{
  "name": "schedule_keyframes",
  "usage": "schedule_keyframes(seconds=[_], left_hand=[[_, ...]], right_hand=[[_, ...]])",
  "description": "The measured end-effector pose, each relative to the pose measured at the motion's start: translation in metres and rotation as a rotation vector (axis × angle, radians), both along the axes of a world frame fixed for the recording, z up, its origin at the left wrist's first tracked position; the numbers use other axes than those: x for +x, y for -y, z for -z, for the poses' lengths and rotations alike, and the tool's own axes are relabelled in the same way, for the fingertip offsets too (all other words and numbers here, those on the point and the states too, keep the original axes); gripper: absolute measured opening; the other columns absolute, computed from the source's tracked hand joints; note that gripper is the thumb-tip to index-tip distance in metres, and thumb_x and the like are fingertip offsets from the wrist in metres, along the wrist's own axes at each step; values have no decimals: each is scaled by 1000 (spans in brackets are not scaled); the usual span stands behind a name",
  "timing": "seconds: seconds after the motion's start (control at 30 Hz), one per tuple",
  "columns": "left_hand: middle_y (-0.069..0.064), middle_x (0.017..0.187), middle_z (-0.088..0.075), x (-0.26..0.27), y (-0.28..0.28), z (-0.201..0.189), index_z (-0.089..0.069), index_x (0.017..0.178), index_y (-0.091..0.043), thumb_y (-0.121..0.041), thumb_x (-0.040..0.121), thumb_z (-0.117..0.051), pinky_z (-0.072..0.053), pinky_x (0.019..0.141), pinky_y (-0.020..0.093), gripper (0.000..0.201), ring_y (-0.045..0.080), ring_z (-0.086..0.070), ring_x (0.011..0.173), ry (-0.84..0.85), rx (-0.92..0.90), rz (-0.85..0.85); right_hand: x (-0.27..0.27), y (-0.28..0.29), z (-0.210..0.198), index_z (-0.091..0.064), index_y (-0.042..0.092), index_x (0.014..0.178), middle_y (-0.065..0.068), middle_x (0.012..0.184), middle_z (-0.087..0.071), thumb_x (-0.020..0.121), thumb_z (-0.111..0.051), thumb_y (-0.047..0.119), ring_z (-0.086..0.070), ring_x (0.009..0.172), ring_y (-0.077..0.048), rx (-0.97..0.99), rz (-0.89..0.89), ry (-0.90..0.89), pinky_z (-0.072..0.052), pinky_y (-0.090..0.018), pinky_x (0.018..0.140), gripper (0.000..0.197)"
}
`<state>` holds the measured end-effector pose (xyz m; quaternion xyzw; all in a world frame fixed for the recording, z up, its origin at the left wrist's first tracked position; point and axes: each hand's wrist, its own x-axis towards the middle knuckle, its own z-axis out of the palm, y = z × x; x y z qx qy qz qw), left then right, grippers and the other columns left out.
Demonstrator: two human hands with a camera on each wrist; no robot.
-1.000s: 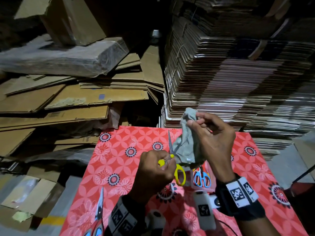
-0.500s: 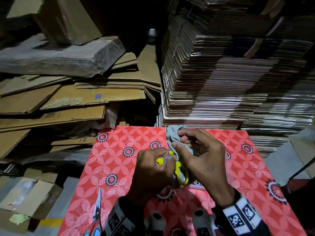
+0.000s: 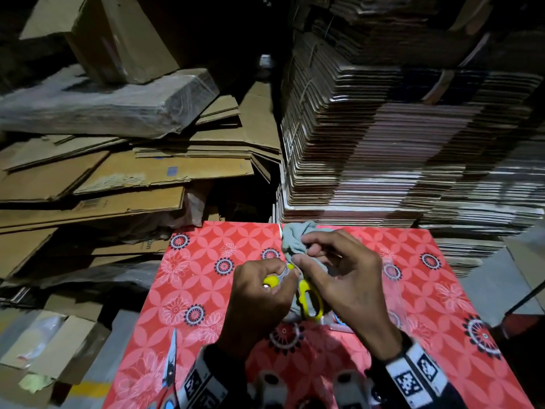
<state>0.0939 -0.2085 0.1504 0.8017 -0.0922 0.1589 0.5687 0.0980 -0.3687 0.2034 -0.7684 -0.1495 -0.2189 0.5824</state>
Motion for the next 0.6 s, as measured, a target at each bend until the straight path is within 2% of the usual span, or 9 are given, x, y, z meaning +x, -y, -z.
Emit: schedule_keyframes(seconds=[0.07, 0.13, 0.17, 0.2, 0.27, 0.3, 0.37, 0.5, 0.6], left_hand=[[-4, 50, -44, -3, 2, -5, -47, 56, -28, -34, 87, -66, -36, 52, 22, 37, 4, -41, 48, 25, 60, 34], [-10, 53, -51, -3, 2, -4, -50, 62, -36, -37, 86, -64, -39, 58, 13, 29, 0, -48, 53, 4, 82, 47], [-11, 54, -52, -2, 2, -3, -51, 63, -37, -40, 85, -63, -40, 59, 13, 26, -1, -48, 54, -14, 75, 54], [-9, 53, -51, -1, 2, -1, -52, 62, -34, -40, 85, -63, -41, 58, 16, 26, 0, -47, 52, -35, 61, 58], [-6, 50, -49, 0, 3, 6, -53, 55, -26, -28, 87, -65, -38, 57, 26, 35, 4, -43, 48, -52, 21, 77], [-9, 48, -48, 0, 2, 8, -53, 52, -26, -23, 87, -66, -35, 59, 27, 38, 5, -42, 48, -57, -2, 84], [-13, 49, -45, 2, 1, 9, -53, 52, -27, -20, 88, -67, -32, 60, 27, 39, 4, -40, 50, -109, -59, 90], [-8, 51, -41, 2, -1, 1, -60, 65, -4, -15, 85, -55, -31, 47, 19, 24, 5, -36, 43, -276, -343, 180], [1, 57, -39, 3, -1, -6, -65, 70, -8, -19, 86, -56, -26, 42, 19, 21, 10, -32, 44, -353, -462, 208]], right_hand=[[7, 2, 4, -78, 27, 98, 8, 85, -66, 78, -88, 10, -70, 78, -17, 12, 39, -9, -58, -29, 70, 28], [15, 7, 6, -79, 24, 97, 6, 85, -68, 79, -88, 6, -69, 77, -15, 8, 89, -17, -56, -25, 70, 27], [20, 8, 5, -79, 23, 97, 5, 85, -68, 79, -88, 6, -69, 76, -14, 10, 118, -19, -56, -24, 70, 26], [24, 10, 6, -78, 22, 97, 3, 85, -69, 80, -88, 6, -68, 75, -12, 18, 149, -24, -55, -22, 69, 25], [33, 14, 6, -78, 21, 97, 0, 84, -70, 81, -88, 6, -66, 72, -8, 76, 216, -53, -53, -18, 68, 23], [36, 15, 7, -78, 19, 97, -2, 83, -70, 81, -87, 6, -66, 70, -6, 118, 238, -79, -53, -16, 68, 23], [38, 19, 11, -78, 17, 97, -4, 82, -72, 81, -87, 5, -66, 70, -4, 150, 248, -117, -54, -15, 68, 22], [32, 25, 20, -80, 19, 98, 3, 89, -78, 87, -82, 5, -73, 82, -7, 79, 216, -198, -58, -21, 75, 18], [25, 28, 25, -79, 27, 96, 8, 89, -78, 92, -79, 17, -75, 88, -9, 27, 188, -272, -59, -28, 80, 11]])
